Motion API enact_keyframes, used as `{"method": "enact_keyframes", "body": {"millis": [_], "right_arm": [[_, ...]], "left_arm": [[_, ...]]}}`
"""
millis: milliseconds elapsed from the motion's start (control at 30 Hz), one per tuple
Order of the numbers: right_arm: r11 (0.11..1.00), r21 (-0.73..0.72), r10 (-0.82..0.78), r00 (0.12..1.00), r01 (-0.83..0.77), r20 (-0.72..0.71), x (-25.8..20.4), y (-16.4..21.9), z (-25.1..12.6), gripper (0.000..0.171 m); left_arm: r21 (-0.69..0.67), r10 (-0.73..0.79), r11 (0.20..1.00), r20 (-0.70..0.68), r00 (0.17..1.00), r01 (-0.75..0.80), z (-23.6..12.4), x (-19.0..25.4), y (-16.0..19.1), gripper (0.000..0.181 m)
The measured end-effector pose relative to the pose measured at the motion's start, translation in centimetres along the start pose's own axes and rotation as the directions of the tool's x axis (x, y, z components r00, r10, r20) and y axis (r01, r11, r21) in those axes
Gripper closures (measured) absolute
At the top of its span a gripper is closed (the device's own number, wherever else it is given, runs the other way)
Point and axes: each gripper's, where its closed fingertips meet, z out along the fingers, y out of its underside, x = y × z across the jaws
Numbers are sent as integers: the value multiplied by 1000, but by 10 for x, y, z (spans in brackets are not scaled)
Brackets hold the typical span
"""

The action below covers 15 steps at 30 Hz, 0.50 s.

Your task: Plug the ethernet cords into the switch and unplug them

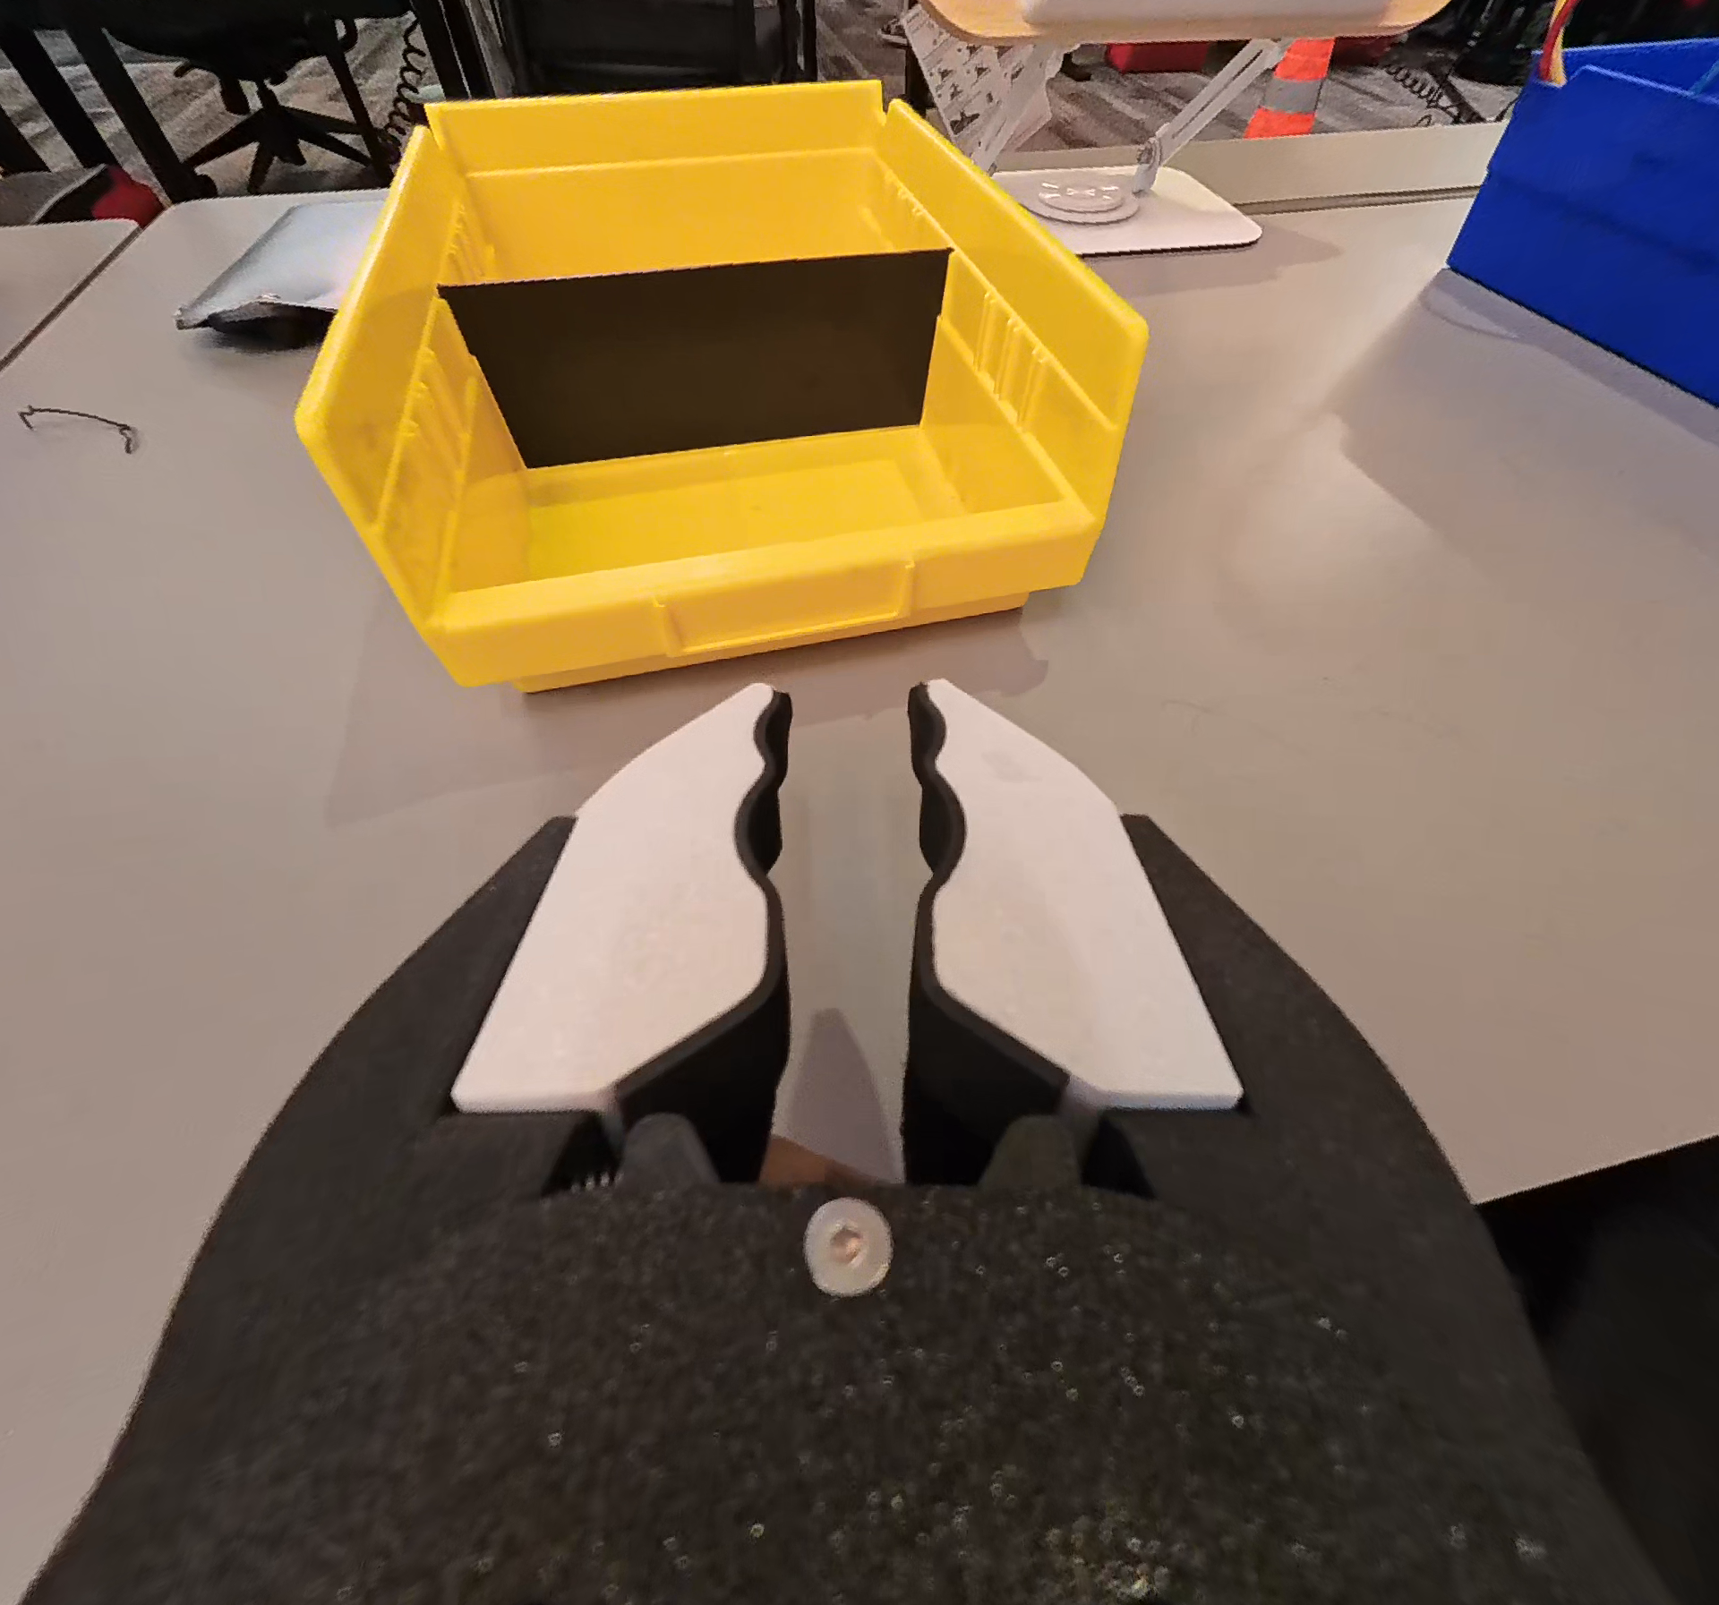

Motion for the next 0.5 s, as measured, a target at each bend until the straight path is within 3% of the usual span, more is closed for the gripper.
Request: {"method": "enact_keyframes", "body": {"millis": [167, 300, 400, 500], "right_arm": [[1000, -6, -12, 998, 12, 65, -17, 1, 3, 135], [998, -69, 31, 967, -14, 252, -72, 8, 21, 113], [995, -98, -12, 978, 33, 207, -93, 9, 49, 101], [990, -140, -7, 987, 30, 159, -106, 10, 76, 99]], "left_arm": [[-19, 12, 1000, -15, 1000, -12, -2, 5, 4, 157], [-18, 20, 1000, -44, 999, -20, -8, 15, 7, 152], [-11, 59, 998, -58, 997, -60, -15, 25, 9, 146], [13, 92, 996, -62, 994, -91, -22, 37, 9, 138]]}}
